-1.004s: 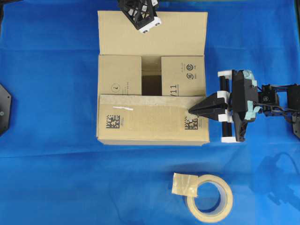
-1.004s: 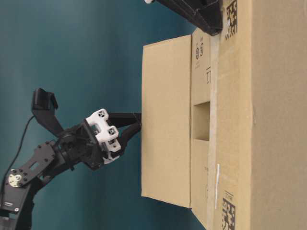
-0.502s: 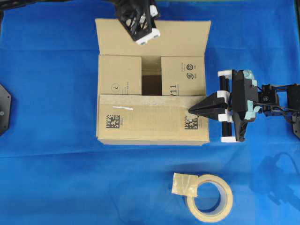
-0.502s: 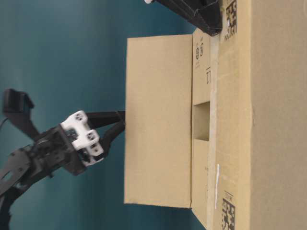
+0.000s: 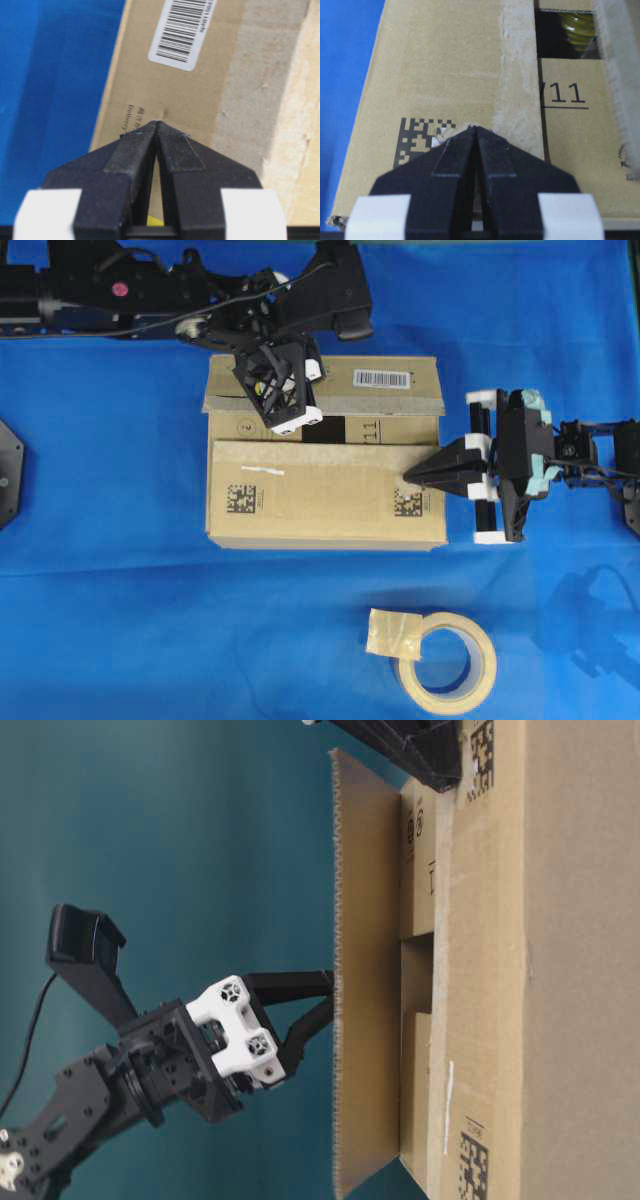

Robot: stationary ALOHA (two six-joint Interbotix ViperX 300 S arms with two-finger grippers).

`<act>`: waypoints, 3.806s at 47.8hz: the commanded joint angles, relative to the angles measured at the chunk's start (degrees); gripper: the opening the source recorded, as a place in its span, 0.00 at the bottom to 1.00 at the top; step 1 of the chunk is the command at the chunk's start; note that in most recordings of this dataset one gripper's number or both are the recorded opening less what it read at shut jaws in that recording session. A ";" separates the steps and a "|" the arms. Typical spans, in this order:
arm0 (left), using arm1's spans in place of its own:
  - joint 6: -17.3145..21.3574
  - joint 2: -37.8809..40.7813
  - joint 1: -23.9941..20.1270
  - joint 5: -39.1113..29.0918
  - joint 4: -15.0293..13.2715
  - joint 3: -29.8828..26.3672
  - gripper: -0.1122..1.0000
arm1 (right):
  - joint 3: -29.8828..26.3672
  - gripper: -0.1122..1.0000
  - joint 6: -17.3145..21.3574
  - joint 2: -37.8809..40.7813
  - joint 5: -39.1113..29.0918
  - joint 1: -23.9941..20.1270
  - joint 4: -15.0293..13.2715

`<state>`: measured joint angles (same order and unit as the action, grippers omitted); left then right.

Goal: Close the cardboard box.
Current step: 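Fold the far top flap down toward the near flap with the left gripper, then press both grippers along the seam to hold the top flaps shut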

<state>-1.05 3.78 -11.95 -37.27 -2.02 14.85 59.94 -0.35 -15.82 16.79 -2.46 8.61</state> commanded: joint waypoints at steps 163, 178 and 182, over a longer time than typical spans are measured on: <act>-4.66 -10.90 8.44 72.77 -0.09 44.56 0.12 | 0.35 0.11 0.62 1.67 6.68 7.38 0.26; -4.83 -11.07 8.61 74.44 -0.09 45.18 0.12 | 0.35 0.11 0.62 1.67 6.50 7.29 0.70; -4.92 -11.16 8.88 75.59 -0.09 45.53 0.12 | 0.35 0.11 0.62 1.67 6.50 7.38 0.70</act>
<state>-5.89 -6.86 -3.78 37.09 -2.20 60.47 60.56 0.18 -13.89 22.94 4.57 9.05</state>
